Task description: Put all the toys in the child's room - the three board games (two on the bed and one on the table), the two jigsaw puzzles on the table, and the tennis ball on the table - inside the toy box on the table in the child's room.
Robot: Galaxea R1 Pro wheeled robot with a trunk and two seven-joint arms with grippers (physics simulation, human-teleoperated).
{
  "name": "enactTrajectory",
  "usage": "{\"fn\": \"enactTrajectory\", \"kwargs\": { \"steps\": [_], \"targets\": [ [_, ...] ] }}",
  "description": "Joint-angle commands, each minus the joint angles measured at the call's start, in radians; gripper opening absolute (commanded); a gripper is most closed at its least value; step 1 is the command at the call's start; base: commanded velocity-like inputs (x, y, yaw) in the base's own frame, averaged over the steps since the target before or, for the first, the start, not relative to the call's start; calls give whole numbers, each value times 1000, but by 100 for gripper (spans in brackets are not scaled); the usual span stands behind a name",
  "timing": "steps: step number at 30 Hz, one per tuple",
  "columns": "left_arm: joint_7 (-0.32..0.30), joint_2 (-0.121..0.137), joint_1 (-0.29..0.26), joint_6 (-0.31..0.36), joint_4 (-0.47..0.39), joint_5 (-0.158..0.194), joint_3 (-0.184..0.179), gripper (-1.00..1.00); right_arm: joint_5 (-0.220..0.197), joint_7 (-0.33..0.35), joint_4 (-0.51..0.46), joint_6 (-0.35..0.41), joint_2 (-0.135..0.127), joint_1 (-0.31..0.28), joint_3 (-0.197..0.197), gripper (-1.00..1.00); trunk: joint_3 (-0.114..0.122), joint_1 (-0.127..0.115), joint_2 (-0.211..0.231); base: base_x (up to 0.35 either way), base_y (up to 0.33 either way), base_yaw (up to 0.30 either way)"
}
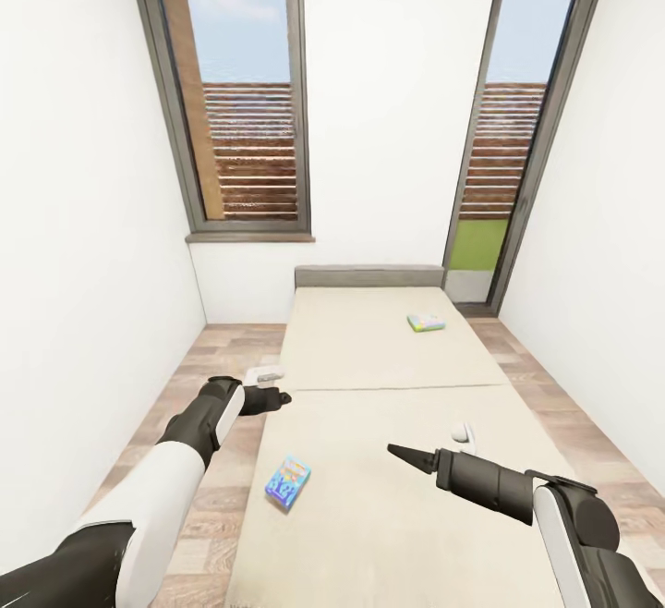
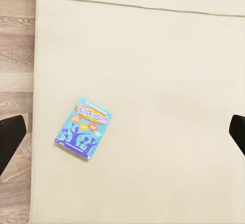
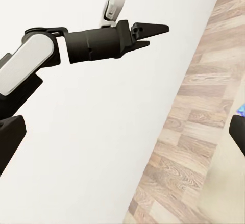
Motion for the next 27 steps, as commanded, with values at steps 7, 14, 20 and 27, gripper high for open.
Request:
{"fn": "enactTrajectory", "kwargs": {
  "steps": [7,14,20,27],
  "targets": [
    [-3,-1,-1,6,-1,-1,7,100,8,5,0,3,0,-1,-1,100,-14,1,-2,0,0,0],
    [-2,-2,-1,5,-2,-1,7,100,10,5,2,3,0,-1,-1,100,-25,1,-2,0,0,0],
    [-2,-4,-1,5,-6,0,7,100,11,4,3,3,0,-1,-1,100,-35,1,-2,0,0,0],
    [-2,-10,-1,4,-8,-1,6,100,11,4,3,3,-1,-1,-1,100,-47,1,-2,0,0,0]
  ]
}}
